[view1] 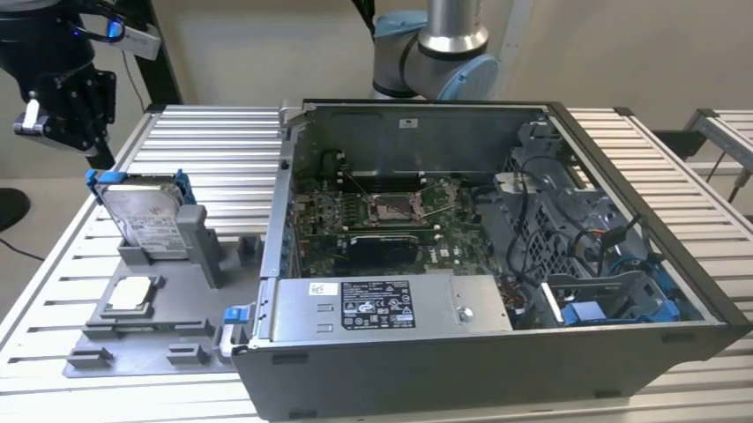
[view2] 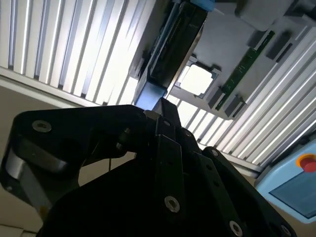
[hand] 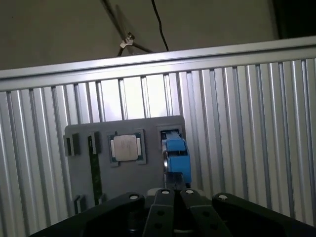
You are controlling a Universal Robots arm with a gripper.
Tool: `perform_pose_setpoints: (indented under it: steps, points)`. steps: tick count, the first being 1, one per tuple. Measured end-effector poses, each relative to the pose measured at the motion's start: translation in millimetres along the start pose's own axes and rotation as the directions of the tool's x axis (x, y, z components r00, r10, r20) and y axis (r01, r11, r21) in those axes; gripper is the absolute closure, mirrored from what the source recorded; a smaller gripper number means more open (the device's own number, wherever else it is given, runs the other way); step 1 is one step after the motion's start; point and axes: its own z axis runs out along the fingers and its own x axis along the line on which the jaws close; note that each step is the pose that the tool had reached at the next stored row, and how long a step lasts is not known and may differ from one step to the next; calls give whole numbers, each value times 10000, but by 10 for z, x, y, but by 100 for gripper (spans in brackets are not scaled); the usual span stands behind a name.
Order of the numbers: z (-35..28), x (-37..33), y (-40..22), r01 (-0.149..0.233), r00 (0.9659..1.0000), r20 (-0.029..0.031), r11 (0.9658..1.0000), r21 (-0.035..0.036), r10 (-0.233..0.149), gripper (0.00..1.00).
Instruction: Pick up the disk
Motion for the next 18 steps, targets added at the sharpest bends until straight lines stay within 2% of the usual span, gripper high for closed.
perform_pose_setpoints:
  steps: [1,2,18]
  points:
    - [0,0,-1,-1,10000,0,10000,0,1,100]
    - [0,0,-1,-1,10000,0,10000,0,1,0]
    - [-1,-2,-15,-1,10000,0,10000,0,1,0]
